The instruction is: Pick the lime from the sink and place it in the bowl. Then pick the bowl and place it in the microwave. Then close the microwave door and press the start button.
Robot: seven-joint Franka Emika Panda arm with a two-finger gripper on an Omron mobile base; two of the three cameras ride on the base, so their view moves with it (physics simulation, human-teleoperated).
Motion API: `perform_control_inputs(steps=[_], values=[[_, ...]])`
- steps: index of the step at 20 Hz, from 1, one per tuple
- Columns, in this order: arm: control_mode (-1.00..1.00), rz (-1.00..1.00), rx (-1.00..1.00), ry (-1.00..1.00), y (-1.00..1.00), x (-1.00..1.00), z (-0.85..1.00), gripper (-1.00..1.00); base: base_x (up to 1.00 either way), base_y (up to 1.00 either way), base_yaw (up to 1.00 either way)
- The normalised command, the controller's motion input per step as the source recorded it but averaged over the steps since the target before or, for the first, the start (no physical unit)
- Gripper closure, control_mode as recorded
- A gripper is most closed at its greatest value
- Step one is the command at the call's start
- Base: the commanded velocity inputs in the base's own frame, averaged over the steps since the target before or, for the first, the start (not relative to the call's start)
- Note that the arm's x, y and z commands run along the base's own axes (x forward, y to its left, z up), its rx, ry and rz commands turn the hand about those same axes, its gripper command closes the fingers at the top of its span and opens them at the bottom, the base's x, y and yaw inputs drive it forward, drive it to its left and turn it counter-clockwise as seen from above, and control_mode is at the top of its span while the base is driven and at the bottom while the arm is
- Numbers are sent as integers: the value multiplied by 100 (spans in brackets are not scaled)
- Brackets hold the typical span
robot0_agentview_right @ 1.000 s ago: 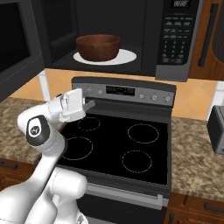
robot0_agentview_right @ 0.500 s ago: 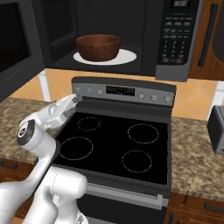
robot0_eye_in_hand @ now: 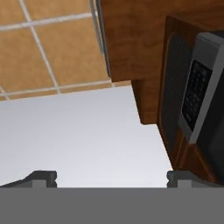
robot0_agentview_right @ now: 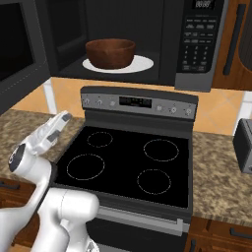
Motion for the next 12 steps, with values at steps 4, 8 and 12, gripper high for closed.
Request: perform_control_inputs(steps=[4, 8, 12], values=[[-100, -8, -12, 2, 74, -9, 14, -100, 0, 0, 0], [-100, -6, -10, 4, 83, 0, 0, -100, 0, 0, 0], [-100, -7, -3, 8, 69, 4, 0, -100, 0, 0, 0]])
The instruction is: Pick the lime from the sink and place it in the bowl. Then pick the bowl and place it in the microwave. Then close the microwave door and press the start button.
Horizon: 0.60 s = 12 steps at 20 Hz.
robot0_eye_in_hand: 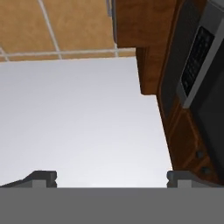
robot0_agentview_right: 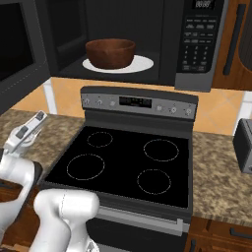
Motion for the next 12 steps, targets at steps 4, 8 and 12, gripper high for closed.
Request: perform_control_inputs(steps=[4, 8, 12], values=[[-100, -4, 0, 14, 31, 33, -7, -100, 0, 0, 0], [-100, -1, -2, 22, 38, 41, -18, -100, 0, 0, 0], [-100, -3, -6, 16, 43, 40, -37, -100, 0, 0, 0]])
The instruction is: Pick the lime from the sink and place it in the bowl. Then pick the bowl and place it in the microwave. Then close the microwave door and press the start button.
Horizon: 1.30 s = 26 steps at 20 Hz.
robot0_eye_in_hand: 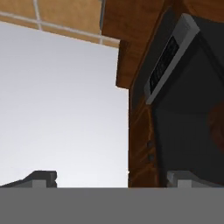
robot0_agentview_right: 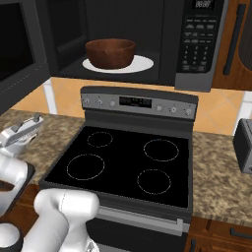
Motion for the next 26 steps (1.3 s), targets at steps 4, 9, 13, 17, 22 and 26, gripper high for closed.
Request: perform_control_inputs(steps=[4, 9, 13, 17, 22, 26], values=[[-100, -3, -4, 15, 39, 31, -32, -100, 0, 0, 0], [-100, -3, -1, 17, 44, 18, -21, -100, 0, 0, 0], [-100, -2, 0, 16, 41, 15, -25, -100, 0, 0, 0], [-100, -1, 0, 14, 40, 5, -8, -100, 0, 0, 0], [-100, 0, 0, 15, 55, 0, 3, -100, 0, 0, 0], [-100, -1, 1, 12, 38, -11, 25, -100, 0, 0, 0]])
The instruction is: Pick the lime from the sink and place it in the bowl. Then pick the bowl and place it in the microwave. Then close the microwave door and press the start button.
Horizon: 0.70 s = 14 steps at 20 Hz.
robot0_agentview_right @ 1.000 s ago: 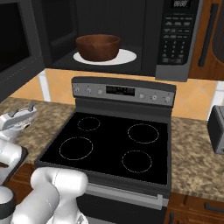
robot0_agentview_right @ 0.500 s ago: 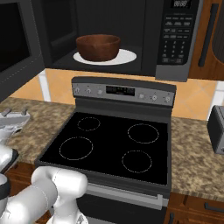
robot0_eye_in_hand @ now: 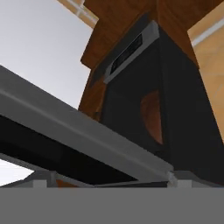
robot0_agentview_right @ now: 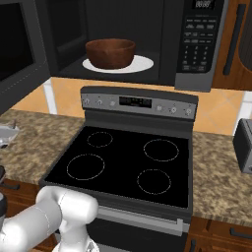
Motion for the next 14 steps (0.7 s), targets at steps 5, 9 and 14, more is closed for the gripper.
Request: perform_control_inputs(steps=[5, 9, 14], values=[[-100, -3, 6, 9, 8, -31, 54, -100, 0, 0, 0], [-100, -6, 14, 7, -6, -39, 64, -100, 0, 0, 0], [-100, -2, 20, 3, -39, -32, 52, -100, 0, 0, 0]])
